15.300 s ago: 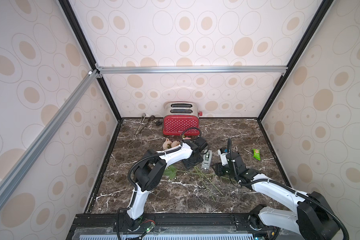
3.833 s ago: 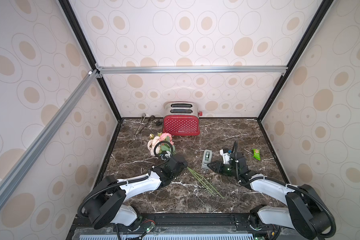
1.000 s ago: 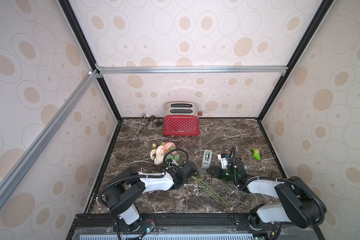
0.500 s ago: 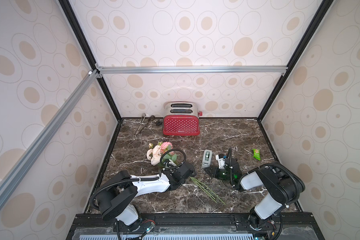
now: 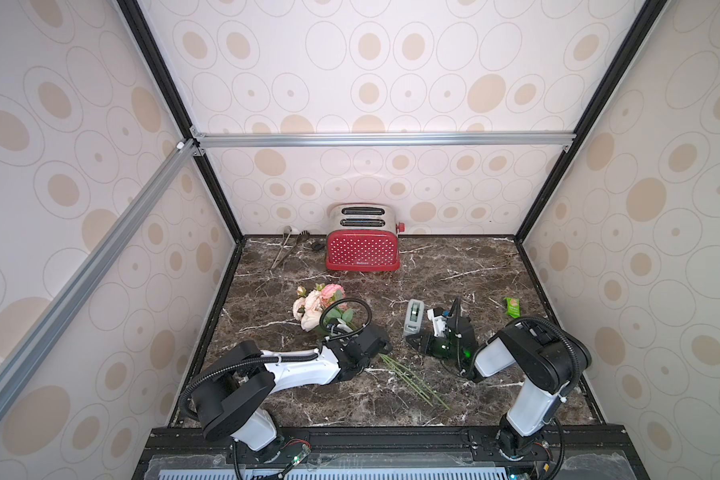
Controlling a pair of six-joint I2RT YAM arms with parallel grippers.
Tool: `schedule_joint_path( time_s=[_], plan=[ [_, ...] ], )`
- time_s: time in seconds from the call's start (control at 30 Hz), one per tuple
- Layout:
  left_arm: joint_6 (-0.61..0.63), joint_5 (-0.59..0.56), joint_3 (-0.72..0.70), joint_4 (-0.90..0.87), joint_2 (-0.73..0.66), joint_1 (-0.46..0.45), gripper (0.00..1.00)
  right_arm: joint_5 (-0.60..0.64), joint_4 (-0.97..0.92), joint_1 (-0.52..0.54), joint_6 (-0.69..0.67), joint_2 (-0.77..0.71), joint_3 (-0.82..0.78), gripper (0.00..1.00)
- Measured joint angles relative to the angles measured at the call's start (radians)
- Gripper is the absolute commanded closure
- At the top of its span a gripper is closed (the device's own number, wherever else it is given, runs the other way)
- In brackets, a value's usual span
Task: Wrap bouquets with tape
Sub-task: Pull the tape from the tape cutter, then stick the tape to the bouquet.
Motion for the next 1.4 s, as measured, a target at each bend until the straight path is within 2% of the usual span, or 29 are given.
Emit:
schedule_joint_path(
  time_s=[0.23, 0.6, 0.93, 1.3, 1.4],
  plan=[
    [0.001, 0.002, 0.001, 0.013, 0.011, 0.002, 1.00, -0.003, -0.030, 0.000, 0.023, -0.043, -0.001, 1.00],
    [-0.019, 0.019, 0.132, 0.053, 0.219, 0.002, 1.00, -0.042, -0.253, -0.023, 0.027, -0.253, 0.051, 1.00],
    [-0.094, 0.016, 0.280, 0.076, 0.367, 0.002, 1.00, -0.068, -0.407, -0.024, 0.042, -0.323, 0.061, 1.00],
    [-0.162, 0.008, 0.352, 0.080, 0.418, 0.002, 1.00, -0.097, -0.435, -0.024, 0.040, -0.334, 0.061, 1.00],
    [-0.174, 0.008, 0.354, 0.084, 0.419, 0.002, 1.00, -0.098, -0.438, -0.024, 0.038, -0.334, 0.061, 0.95]
  ],
)
